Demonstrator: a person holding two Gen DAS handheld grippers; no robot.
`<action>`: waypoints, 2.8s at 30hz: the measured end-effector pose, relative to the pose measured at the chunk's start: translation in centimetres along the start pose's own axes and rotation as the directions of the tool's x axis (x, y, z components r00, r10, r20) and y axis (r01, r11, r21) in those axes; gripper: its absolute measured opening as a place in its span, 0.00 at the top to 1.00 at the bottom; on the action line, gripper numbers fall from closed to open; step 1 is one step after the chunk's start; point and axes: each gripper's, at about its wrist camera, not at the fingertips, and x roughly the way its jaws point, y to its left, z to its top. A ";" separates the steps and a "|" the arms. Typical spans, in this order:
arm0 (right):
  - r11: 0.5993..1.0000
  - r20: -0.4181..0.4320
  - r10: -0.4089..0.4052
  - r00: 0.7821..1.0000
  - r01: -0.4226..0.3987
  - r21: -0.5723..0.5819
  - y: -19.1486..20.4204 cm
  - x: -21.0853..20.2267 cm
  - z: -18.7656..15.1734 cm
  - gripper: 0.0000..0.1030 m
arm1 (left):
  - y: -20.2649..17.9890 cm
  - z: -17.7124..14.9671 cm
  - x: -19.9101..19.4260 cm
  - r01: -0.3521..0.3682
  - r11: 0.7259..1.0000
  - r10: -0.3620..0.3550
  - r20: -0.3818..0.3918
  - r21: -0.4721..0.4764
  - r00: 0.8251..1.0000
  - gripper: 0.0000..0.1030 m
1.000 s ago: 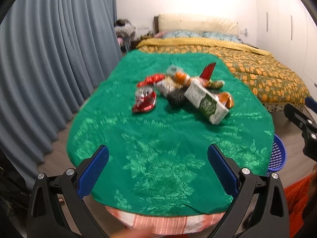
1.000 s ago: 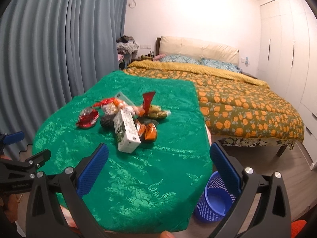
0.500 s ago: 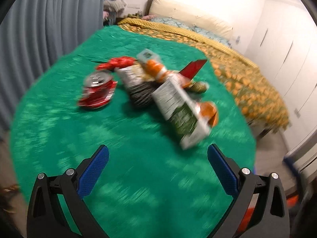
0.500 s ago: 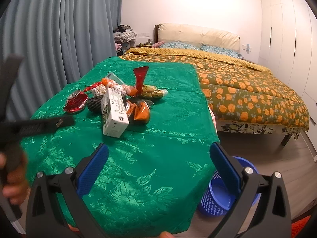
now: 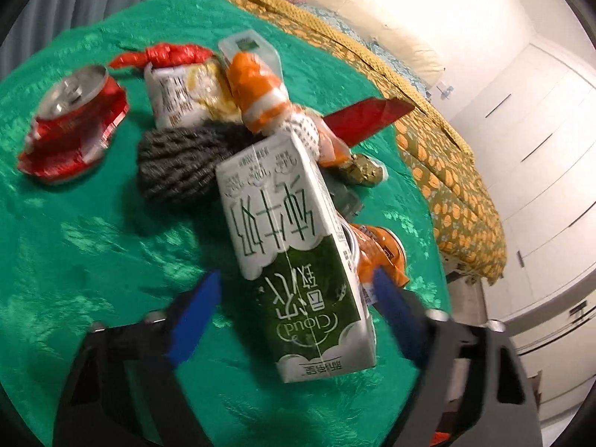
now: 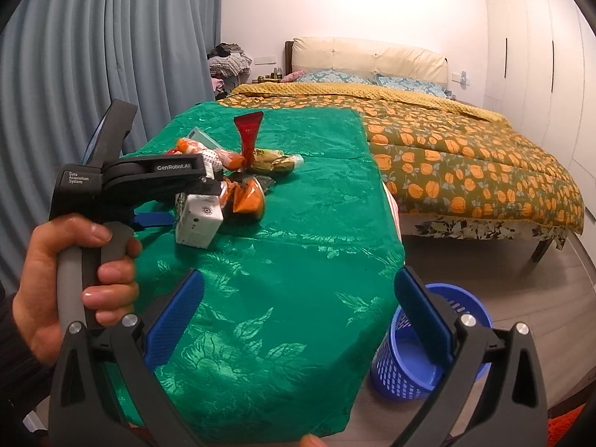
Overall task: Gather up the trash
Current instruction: 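Reach into the pile and grasp the green-white milk carton with the left tool, then grasp the crushed orange can with the right tool while the left tool holds the carton, then carry carton and orange can over the blue wastebasket and open both tools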
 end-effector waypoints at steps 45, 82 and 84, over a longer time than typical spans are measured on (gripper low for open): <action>0.967 -0.285 0.228 0.931 -0.250 -0.046 6.2 16.5 7.8 0.44 | 5.2 -4.3 -4.8 -0.370 0.864 0.370 0.068 0.341 0.927 0.07; 0.979 -0.243 0.202 0.949 -0.204 0.018 -5.8 5.1 6.7 0.47 | -6.9 -4.8 -4.7 -0.068 0.869 0.154 -0.138 0.490 0.978 0.53; 0.989 -0.233 0.149 0.961 -0.145 0.032 -9.1 4.7 6.9 0.47 | -9.8 -5.1 -3.4 -0.018 0.859 0.123 -0.172 0.512 0.977 0.53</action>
